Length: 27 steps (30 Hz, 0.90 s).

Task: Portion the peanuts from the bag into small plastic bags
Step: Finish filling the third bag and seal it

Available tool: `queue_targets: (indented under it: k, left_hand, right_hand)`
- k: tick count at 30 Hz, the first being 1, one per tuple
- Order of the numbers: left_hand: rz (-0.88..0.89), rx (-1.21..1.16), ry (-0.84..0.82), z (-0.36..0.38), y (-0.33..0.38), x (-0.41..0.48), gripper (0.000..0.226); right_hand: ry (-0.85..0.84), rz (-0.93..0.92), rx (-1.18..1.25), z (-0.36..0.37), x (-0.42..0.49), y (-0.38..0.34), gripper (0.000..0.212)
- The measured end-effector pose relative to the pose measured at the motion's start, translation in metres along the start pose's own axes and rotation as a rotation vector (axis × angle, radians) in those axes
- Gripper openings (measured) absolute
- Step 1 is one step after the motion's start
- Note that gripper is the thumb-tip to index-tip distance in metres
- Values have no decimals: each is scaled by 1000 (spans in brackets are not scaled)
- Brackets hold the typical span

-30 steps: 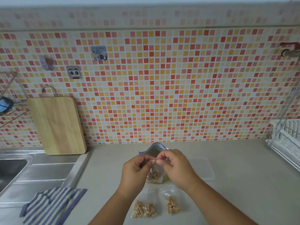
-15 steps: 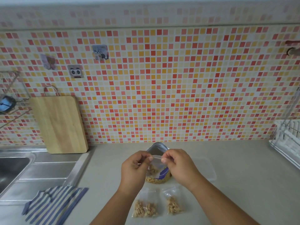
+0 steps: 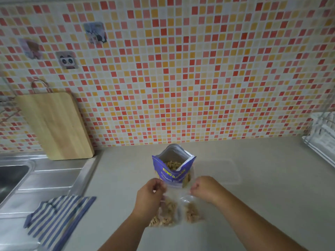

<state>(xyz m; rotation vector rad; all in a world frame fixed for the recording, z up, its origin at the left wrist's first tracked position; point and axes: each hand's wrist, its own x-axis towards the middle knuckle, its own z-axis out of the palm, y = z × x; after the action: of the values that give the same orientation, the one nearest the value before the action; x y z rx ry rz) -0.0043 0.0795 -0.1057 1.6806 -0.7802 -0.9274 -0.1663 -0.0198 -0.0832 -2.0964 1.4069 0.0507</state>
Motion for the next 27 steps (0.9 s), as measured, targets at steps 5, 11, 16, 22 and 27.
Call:
queue_targets:
  k: [5, 11, 16, 22, 27]
  left_hand:
    - [-142, 32, 15, 15, -38, 6, 16]
    - [-67, 294, 39, 25, -50, 12, 23]
    - [87, 591, 25, 25, -59, 19, 15]
    - [127, 627, 14, 21, -52, 17, 36]
    - [103, 254, -29, 17, -22, 3, 7]
  right_hand:
    - [67, 228, -155, 47, 9, 21, 50]
    - [151, 328, -1, 66, 18, 35, 47]
    - [103, 348, 61, 74, 23, 34, 47]
    - [91, 205, 499, 67, 23, 39, 33]
    - [-39, 15, 933, 48, 7, 35, 25]
